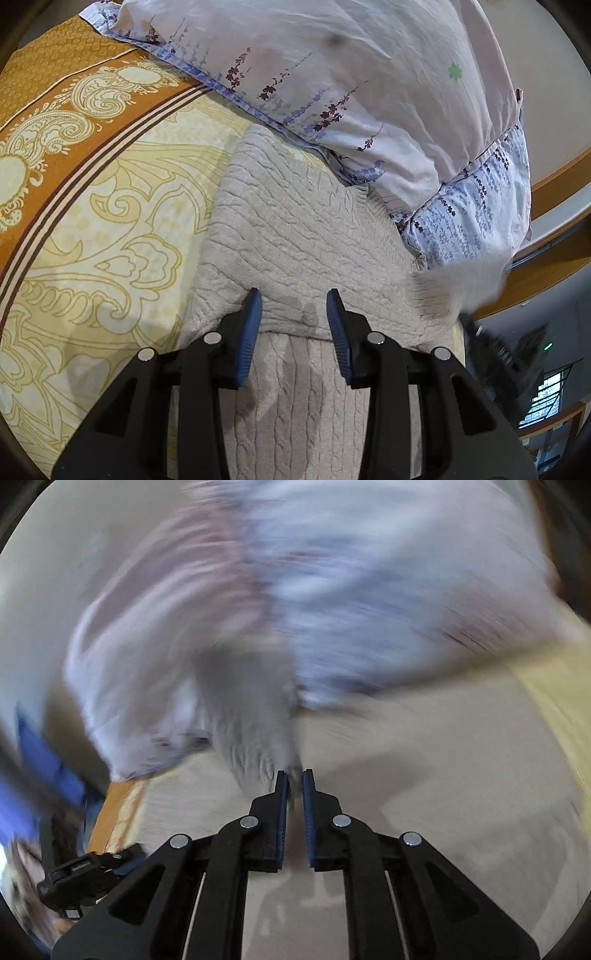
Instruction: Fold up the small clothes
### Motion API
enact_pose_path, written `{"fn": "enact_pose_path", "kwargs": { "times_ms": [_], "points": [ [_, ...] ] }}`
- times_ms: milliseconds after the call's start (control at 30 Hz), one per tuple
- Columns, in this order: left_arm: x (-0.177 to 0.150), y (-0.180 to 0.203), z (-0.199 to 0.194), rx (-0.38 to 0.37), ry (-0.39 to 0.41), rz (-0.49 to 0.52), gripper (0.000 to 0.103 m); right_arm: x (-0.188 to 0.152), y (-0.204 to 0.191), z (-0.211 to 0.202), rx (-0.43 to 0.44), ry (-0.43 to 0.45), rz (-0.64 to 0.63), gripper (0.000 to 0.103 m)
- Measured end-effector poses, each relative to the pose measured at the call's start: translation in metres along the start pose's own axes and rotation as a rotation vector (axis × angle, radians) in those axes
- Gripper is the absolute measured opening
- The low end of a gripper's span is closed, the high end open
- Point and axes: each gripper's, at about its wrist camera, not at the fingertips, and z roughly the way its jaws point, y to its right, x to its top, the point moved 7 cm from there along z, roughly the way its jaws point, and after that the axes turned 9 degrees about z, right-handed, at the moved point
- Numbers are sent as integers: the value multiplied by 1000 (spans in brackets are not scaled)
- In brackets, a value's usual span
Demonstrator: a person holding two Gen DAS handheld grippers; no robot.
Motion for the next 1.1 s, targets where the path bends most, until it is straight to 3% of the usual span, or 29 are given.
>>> {"fn": "enact_pose_path", "kwargs": {
  "times_ms": [67,100,167,200,467,533,600,800,900,1000,1033,1100],
  "points": [
    [0,0,0,-1,-1,1,37,-2,32,-2,-32,-53,98,17],
    [0,0,0,-1,-1,1,37,-1,49,-3,-30,-81,169,30],
    [0,0,0,0,0,-1,37,7,69,-11,-5,-78,260,46],
    [0,0,0,0,0,-3,37,14,75,-15,2,-65,278,47],
    [-1,0,0,2,-3,-5,37,26,88,-1,1,-99,315,43],
    [-1,0,0,1,-4,-7,37,24,84,8,5,-113,303,34],
    [0,0,0,-1,-4,-9,38,22,84,14,18,-123,301,8],
    [0,0,1,-18,-5,-20,40,25,71,-14,33,-3,206,7],
    [0,2,1,-20,-4,-8,44,13,84,-4,-35,-56,213,7],
    [-4,9,-3,5,-14,39,46,10,88,4,-49,-85,216,8],
    [-7,11,-8,12,-17,50,48,11,86,0,-51,-87,203,10],
    [-13,15,-20,4,-12,84,51,13,84,-15,-44,-71,178,28]
  ]
}}
